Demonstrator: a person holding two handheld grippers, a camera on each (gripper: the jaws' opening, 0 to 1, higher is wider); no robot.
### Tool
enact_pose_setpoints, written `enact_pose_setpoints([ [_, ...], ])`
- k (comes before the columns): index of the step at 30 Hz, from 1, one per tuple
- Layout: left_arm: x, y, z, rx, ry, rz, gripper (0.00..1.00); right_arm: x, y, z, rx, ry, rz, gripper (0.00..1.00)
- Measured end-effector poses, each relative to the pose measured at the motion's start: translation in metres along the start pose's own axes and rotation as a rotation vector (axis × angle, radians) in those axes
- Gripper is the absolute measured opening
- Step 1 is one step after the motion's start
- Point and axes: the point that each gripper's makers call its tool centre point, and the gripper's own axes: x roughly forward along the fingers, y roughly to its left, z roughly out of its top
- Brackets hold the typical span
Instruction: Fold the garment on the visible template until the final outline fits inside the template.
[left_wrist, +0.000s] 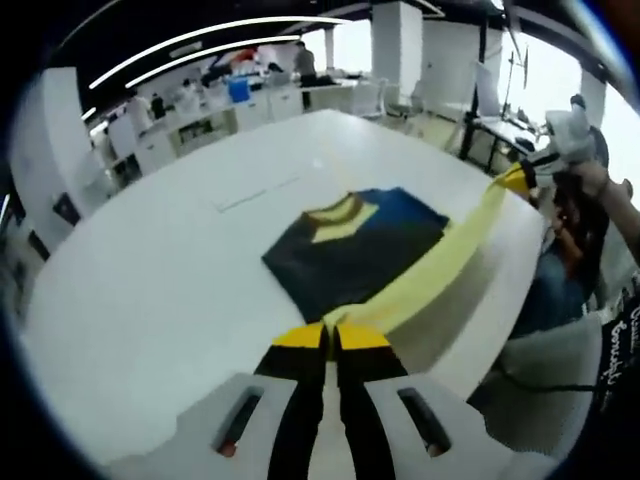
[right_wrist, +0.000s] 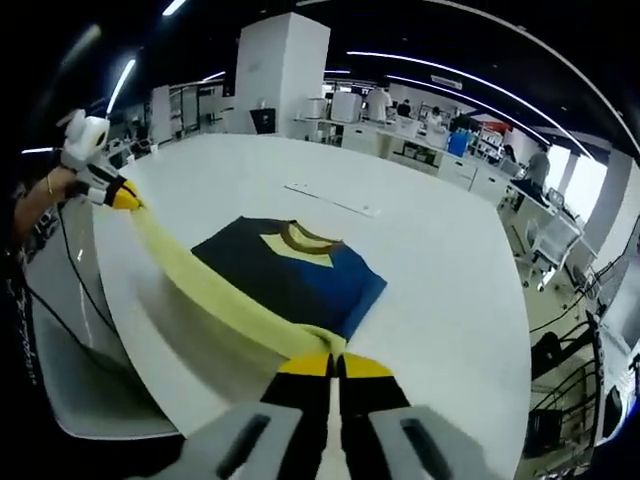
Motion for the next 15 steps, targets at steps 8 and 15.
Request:
enact_pose_setpoints([
  [8, 0.009, 0.020, 0.027, -0.027, -0.056, 0.033, 0.00, 0.013, -0.018, 0.025, 0.028, -0.047, -0.026, 0.00],
  [15, 0.018, 0.037, 0.042, -0.059, -0.088, 0.067, 0.00, 0.024, -0.027, 0.048, 0.023, -0.084, -0.041, 0.00],
])
